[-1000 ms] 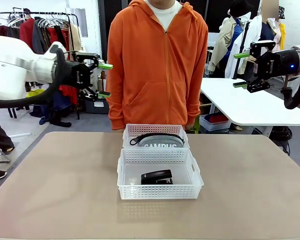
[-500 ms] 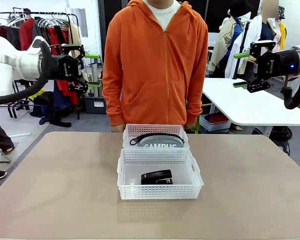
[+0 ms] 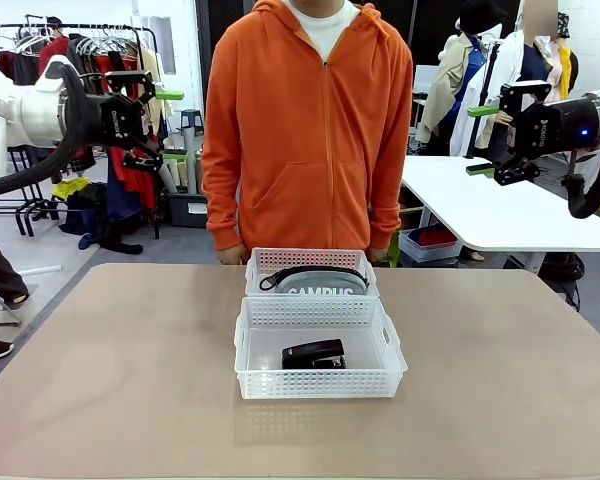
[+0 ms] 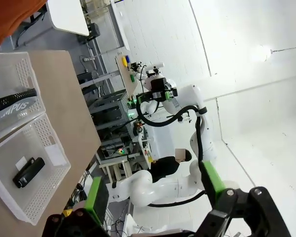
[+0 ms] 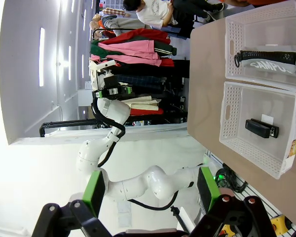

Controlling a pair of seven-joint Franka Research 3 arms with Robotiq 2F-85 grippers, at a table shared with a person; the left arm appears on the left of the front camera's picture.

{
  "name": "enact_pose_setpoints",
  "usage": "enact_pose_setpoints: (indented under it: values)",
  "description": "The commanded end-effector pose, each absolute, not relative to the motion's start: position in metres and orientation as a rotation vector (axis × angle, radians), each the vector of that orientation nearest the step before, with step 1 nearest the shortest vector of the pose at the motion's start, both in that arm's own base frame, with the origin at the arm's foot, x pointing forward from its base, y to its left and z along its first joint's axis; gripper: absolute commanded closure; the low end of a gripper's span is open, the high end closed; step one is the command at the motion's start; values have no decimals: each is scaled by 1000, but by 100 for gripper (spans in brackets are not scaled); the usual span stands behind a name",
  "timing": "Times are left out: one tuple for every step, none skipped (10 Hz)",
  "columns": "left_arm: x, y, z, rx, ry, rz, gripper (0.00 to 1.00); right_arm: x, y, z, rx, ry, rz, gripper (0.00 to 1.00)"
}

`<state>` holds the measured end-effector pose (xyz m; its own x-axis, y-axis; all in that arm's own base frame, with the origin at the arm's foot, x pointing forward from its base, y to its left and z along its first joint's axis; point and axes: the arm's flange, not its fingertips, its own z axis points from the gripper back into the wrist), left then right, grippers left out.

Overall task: Distribute items into two baskets.
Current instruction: Place the picked Stapler into the Organizing basket as instructed by the person.

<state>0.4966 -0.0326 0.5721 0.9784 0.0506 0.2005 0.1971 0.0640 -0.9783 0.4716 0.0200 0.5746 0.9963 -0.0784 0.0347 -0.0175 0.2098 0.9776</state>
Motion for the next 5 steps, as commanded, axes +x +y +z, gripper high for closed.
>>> enact_pose_setpoints:
  values:
    - [497, -33, 571, -1513, -197, -108, 0, 470, 20, 577, 1359, -87, -37, 0]
    - [497, -33, 571, -1513, -197, -108, 0, 470, 20, 577, 1359, -87, -37, 0]
    - [497, -33, 571, -1513, -197, -108, 0, 470, 20, 577, 1359, -87, -37, 0]
    - [497, -33, 571, -1513, -197, -108, 0, 470, 20, 577, 1359, -87, -37, 0]
    - [497, -33, 571, -1513, -197, -108, 0, 470, 20, 577, 1359, -87, -37, 0]
